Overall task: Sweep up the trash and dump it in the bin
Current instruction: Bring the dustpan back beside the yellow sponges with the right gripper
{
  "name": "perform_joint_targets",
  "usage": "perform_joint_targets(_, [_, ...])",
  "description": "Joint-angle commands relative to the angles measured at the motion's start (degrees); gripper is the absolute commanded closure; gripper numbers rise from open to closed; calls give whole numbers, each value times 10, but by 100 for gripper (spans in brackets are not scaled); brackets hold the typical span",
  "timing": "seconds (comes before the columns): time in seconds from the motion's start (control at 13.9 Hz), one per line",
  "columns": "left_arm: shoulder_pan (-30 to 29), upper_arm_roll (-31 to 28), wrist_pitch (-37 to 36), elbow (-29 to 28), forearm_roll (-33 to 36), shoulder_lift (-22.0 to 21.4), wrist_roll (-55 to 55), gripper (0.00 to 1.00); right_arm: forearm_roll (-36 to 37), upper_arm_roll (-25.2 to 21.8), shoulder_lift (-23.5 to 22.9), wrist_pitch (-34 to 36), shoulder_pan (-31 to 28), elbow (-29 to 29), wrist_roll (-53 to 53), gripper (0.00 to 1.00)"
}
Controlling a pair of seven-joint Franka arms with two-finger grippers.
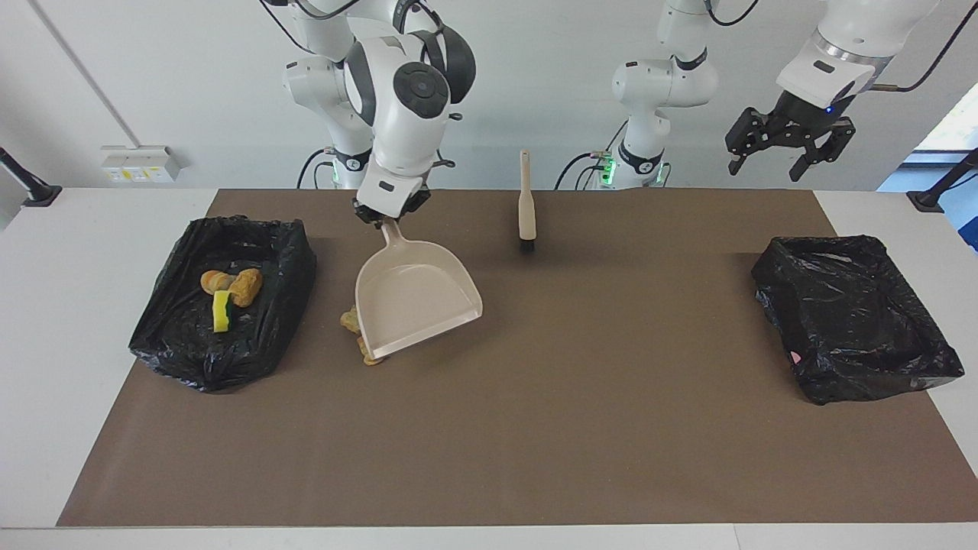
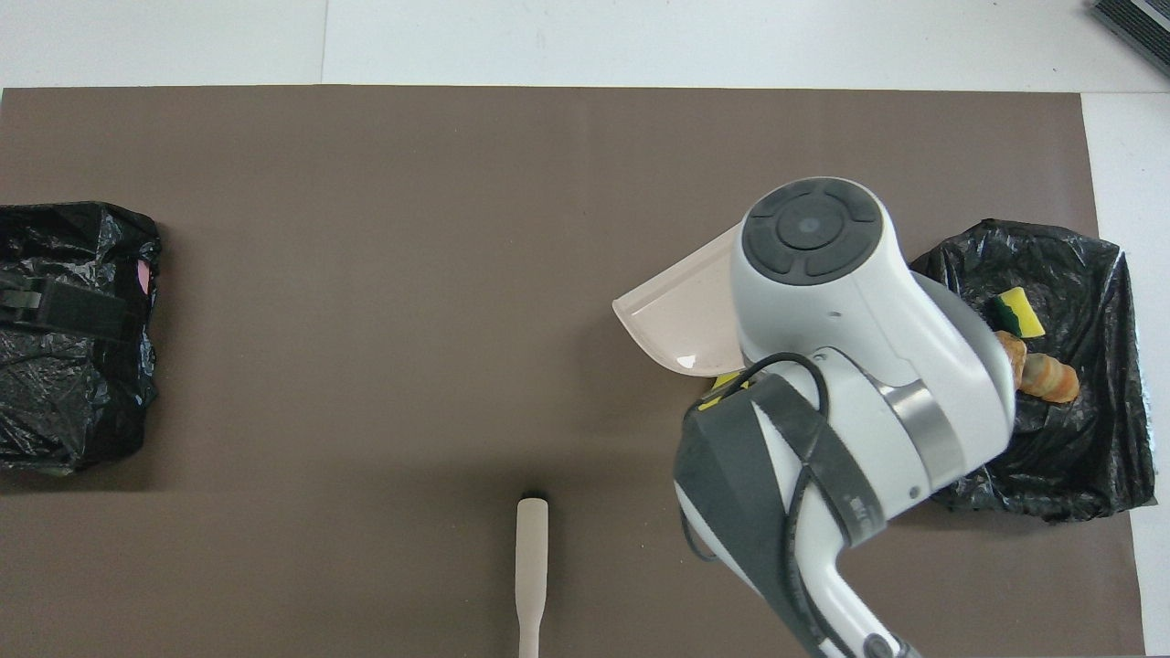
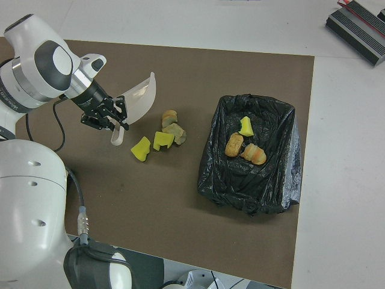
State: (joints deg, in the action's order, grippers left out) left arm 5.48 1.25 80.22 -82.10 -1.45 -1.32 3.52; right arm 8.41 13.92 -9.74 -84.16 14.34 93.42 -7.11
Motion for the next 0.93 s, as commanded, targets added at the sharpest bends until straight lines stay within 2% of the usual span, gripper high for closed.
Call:
perform_joint_targets(0.0, [-14, 24, -10, 6, 7, 0, 2, 0, -72, -3, -21, -20, -2, -42, -66, 100])
perform_joint_targets(0.22, [-13, 24, -13, 2, 6, -4, -2, 0, -92, -3, -55, -67, 40, -53, -150, 100])
perform_joint_targets(0.5, [-13, 24, -13, 0, 5, -4, 2, 0, -120, -2, -98, -141, 63, -68, -213, 100])
perform_joint_targets(0.86, [-14, 24, -6, 0, 5, -4, 6, 0, -112, -7, -197, -197, 115, -133, -339, 100])
